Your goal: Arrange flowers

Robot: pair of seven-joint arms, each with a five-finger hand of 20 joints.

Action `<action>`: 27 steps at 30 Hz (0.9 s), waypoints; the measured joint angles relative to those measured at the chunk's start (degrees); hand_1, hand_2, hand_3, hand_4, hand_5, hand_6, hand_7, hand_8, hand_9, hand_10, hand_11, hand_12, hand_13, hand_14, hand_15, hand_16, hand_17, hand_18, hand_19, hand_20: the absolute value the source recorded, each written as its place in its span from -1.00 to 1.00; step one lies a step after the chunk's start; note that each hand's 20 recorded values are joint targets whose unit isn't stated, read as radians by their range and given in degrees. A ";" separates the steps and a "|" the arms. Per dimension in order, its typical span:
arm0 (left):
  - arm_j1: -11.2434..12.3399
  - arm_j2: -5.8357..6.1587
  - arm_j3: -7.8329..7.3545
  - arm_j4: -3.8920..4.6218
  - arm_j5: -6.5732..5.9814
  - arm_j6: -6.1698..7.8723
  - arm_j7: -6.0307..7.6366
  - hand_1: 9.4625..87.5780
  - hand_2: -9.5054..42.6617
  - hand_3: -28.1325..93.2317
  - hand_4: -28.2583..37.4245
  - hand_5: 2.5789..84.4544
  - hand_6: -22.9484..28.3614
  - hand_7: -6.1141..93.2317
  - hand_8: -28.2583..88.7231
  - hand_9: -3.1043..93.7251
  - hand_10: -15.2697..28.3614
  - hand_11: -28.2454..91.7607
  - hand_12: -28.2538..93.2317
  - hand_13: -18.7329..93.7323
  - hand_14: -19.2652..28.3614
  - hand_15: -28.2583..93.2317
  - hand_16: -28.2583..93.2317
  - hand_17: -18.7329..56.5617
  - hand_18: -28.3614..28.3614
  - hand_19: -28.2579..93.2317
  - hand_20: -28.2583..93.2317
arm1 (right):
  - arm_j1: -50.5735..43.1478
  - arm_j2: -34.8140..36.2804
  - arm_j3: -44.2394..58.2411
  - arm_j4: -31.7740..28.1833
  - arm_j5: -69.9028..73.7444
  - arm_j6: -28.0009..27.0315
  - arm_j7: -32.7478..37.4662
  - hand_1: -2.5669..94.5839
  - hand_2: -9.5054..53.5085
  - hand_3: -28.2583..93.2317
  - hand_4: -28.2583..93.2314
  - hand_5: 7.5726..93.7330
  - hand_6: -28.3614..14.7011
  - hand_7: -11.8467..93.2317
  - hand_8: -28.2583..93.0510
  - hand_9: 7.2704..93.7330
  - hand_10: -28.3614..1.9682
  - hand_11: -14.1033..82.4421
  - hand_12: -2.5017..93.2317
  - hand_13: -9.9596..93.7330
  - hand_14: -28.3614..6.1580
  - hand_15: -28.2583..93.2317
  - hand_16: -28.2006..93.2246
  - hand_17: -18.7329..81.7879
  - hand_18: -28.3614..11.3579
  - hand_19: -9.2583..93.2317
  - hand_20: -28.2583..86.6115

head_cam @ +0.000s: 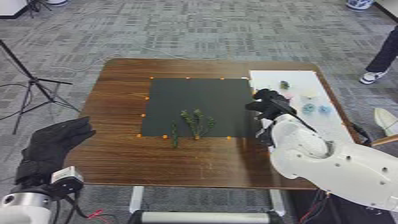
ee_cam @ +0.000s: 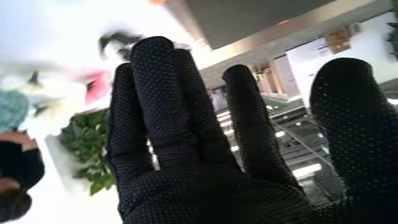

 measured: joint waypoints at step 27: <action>-3.08 0.37 1.85 0.95 0.27 -0.84 -0.11 -0.66 -0.67 0.93 -0.86 0.31 0.39 -0.57 -0.69 0.02 0.62 0.02 -0.35 -0.07 0.79 0.32 -0.67 -0.65 0.63 0.17 -0.31 | 12.49 -4.01 -12.57 12.20 0.58 -3.58 3.44 -0.39 -0.62 0.77 -0.92 -0.14 0.07 -0.39 -0.79 -0.01 -0.74 -0.23 -0.65 0.14 -0.58 0.62 -0.41 -0.36 -0.96 0.86 -0.67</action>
